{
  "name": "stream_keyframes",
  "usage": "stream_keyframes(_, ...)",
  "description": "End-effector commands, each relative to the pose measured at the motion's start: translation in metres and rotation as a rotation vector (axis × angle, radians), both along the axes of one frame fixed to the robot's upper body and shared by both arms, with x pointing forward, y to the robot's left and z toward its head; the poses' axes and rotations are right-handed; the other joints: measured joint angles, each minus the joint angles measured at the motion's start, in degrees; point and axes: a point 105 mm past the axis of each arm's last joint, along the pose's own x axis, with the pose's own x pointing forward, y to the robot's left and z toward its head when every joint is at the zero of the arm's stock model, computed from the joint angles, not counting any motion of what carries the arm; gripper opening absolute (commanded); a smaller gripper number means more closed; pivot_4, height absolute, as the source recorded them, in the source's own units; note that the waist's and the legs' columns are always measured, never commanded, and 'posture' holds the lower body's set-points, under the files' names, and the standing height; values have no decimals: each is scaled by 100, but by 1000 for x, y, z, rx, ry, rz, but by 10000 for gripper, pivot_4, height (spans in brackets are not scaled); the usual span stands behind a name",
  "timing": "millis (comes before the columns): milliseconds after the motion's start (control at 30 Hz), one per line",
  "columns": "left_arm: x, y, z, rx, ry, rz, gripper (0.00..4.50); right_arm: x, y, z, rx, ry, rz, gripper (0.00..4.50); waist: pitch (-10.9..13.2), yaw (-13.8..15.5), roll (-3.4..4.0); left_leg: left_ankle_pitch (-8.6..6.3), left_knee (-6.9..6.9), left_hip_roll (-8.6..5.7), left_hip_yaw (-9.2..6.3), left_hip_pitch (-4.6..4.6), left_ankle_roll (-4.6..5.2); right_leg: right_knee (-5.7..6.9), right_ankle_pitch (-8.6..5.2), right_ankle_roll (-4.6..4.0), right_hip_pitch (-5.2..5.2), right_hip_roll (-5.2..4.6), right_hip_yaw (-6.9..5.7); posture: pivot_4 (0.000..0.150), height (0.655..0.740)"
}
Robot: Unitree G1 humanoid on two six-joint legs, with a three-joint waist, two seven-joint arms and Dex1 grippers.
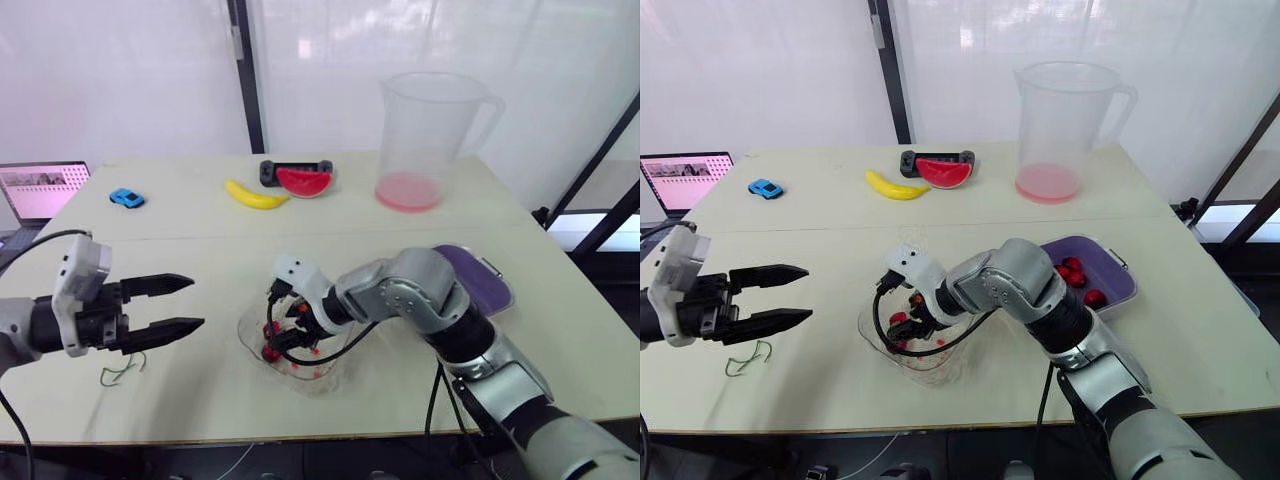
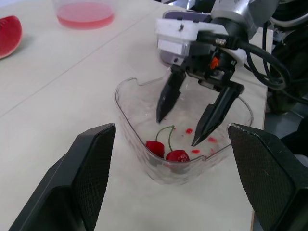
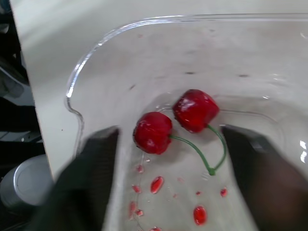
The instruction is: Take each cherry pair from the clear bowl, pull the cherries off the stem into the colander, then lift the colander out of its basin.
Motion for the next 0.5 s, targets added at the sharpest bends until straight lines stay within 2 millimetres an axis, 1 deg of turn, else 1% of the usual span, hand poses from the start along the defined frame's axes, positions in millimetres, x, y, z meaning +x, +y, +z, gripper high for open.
stream_keyframes(33,0,0,4,9,-28,-6,39078,-4,7,3,13,-18,40,21026,0,3,0,0,0,0,0,0,0,0,0,0,0,-1,0,1500,7400)
stream_keyframes(133,1,1,3,11,-27,-6,39078,-4,9,0,13,0,48,21026,0,4,0,0,0,-1,-1,0,0,0,0,0,0,-1,0,1500,7400)
stream_keyframes(500,2,0,2,13,-31,-12,39078,-1,19,-22,-33,20,67,21026,0,3,0,1,0,-2,-1,0,-1,0,0,0,-1,-1,0,1500,7400)
